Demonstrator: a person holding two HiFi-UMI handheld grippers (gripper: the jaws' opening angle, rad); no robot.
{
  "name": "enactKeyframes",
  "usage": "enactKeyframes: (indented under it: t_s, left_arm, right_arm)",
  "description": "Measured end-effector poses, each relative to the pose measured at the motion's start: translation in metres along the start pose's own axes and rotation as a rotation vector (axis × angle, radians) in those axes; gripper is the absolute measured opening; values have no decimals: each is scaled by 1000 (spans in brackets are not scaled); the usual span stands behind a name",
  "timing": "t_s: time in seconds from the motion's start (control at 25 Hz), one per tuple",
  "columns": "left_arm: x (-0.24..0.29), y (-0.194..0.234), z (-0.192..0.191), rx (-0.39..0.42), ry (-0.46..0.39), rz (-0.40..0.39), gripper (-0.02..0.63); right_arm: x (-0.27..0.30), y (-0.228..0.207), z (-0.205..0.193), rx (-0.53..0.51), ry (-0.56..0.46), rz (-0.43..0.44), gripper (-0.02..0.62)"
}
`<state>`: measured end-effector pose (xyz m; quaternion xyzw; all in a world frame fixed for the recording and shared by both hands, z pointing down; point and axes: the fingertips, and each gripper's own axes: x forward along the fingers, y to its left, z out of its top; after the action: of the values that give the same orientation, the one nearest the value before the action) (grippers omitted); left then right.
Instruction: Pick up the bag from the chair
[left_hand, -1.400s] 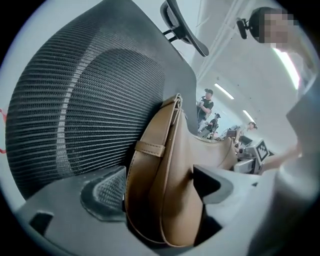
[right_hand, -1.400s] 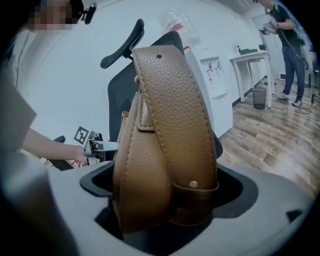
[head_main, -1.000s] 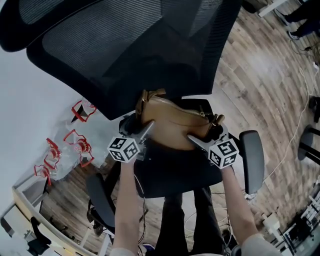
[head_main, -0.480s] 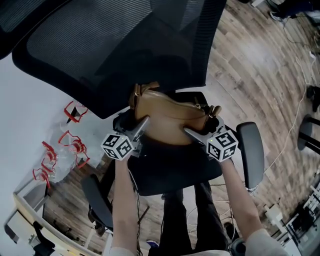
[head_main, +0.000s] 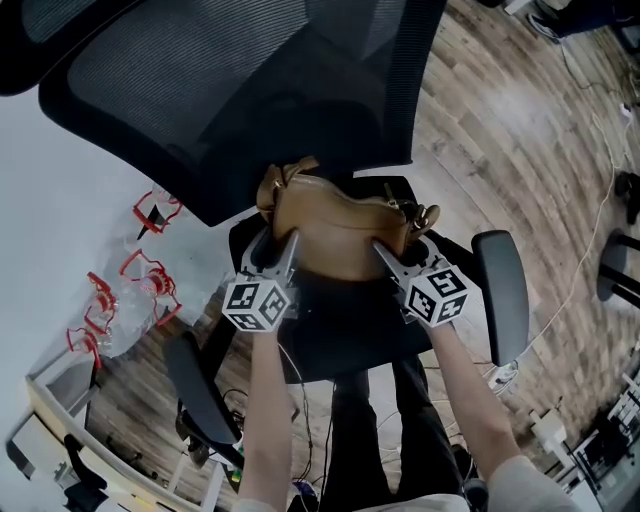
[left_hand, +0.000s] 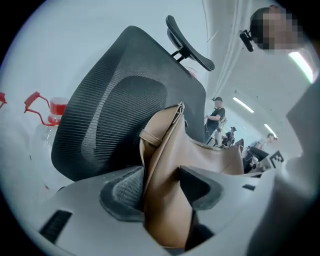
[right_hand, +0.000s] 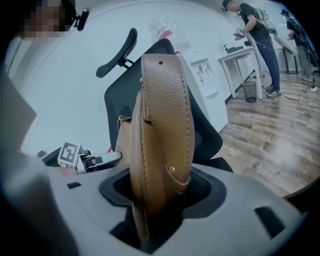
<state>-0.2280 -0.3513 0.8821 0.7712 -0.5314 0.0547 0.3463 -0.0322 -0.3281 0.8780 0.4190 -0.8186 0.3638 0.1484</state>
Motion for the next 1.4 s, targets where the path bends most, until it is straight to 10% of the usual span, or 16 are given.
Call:
enactKeyframes:
  t_s: [0.8, 1.4]
  left_arm:
    - [-106, -99, 32, 87, -37, 57, 202]
    - [-220, -209, 113, 50, -160, 172, 202]
  right_arm:
    - [-126, 64, 14, 55, -57, 25, 202]
    - [-244, 130, 110, -110, -108, 150, 201]
